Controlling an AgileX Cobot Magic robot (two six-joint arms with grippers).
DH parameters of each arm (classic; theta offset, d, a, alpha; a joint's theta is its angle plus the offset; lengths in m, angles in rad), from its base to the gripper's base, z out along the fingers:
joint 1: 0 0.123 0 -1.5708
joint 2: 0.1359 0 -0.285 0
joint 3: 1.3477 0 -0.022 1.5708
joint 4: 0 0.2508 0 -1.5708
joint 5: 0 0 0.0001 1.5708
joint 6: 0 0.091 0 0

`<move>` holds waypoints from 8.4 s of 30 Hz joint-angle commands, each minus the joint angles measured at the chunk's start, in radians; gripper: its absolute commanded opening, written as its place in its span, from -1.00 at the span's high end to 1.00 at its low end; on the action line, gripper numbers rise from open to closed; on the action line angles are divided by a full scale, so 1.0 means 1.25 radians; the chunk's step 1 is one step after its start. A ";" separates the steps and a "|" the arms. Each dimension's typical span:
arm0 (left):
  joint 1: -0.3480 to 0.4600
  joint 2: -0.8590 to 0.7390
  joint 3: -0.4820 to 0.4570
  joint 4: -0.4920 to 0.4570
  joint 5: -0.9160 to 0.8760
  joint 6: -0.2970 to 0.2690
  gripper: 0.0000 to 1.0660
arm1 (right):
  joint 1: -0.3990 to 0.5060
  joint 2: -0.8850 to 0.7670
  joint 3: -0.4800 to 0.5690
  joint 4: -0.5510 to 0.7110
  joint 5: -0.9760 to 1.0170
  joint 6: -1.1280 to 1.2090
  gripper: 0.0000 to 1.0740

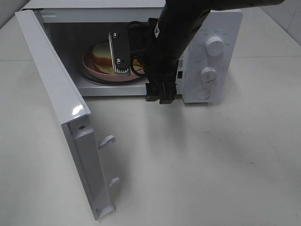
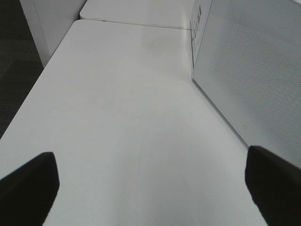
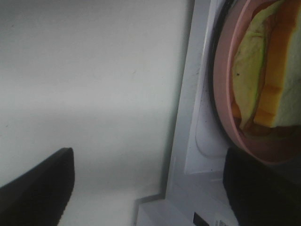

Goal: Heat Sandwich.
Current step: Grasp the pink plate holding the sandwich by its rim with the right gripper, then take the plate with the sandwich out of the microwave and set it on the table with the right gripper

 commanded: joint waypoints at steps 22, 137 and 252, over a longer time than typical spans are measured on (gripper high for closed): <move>0.002 -0.018 0.002 -0.007 -0.006 0.000 -0.94 | 0.002 0.239 -0.225 0.002 -0.110 0.004 -0.45; 0.002 -0.018 0.002 -0.007 -0.006 0.000 -0.94 | 0.002 -0.253 0.304 0.156 -0.069 -0.452 0.99; 0.002 -0.018 0.002 -0.007 -0.006 0.000 -0.94 | -0.029 -0.407 0.563 -0.458 0.119 1.274 0.99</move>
